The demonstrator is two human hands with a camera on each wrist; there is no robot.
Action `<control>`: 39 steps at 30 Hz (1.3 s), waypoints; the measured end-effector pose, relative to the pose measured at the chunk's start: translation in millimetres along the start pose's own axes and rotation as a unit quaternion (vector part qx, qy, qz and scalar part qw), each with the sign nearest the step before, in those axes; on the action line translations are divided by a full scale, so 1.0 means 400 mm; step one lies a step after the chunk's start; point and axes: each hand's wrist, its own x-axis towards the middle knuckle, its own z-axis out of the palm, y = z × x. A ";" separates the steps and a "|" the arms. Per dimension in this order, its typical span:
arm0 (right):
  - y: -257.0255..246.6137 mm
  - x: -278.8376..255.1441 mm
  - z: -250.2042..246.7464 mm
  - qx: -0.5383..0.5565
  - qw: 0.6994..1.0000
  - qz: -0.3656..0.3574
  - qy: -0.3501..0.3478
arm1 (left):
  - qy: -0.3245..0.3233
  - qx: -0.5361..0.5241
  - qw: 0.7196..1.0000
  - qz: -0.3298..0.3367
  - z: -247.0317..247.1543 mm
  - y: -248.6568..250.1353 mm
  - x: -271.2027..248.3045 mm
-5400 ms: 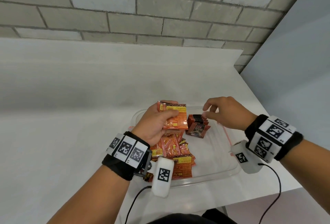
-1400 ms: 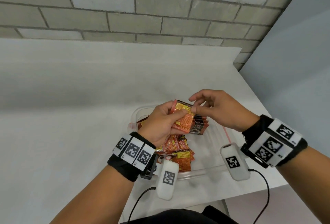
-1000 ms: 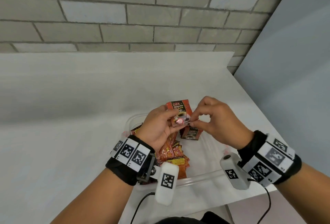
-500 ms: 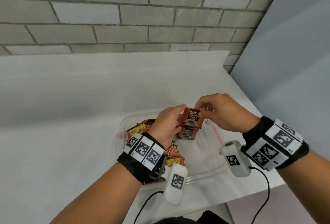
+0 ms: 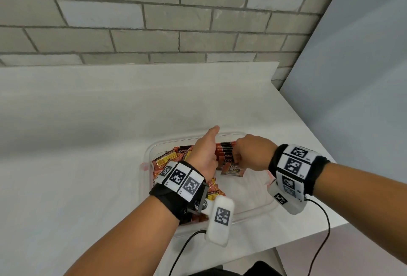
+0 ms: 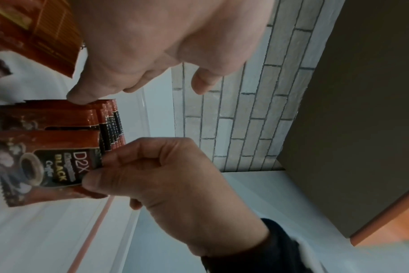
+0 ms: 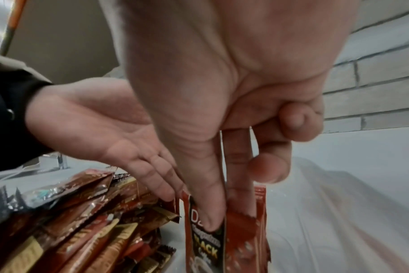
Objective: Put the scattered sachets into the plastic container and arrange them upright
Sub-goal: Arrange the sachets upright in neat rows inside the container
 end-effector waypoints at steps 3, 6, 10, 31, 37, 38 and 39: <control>-0.019 0.013 -0.005 -0.030 1.000 -0.004 0.005 | 0.000 -0.001 1.000 -0.008 -0.004 0.002 0.000; -0.038 0.024 -0.004 -0.046 0.999 0.003 0.016 | -0.006 -0.009 1.000 -0.014 -0.013 0.001 0.013; -0.054 0.031 -0.004 -0.068 0.997 0.017 0.017 | -0.013 -0.020 0.999 -0.024 -0.021 -0.001 0.022; -0.054 0.036 -0.009 -0.108 0.994 0.026 0.012 | 0.004 0.017 0.999 -0.028 -0.032 -0.016 0.039; -0.042 0.035 -0.010 -0.090 0.995 0.025 0.022 | -0.014 -0.004 0.999 -0.032 -0.028 -0.017 0.034; -0.040 0.034 -0.012 -0.086 0.996 0.026 0.024 | -0.016 -0.002 0.999 -0.031 -0.029 -0.016 0.031; -0.037 0.034 -0.014 -0.080 0.996 0.028 0.026 | -0.017 -0.001 0.999 -0.030 -0.029 -0.016 0.028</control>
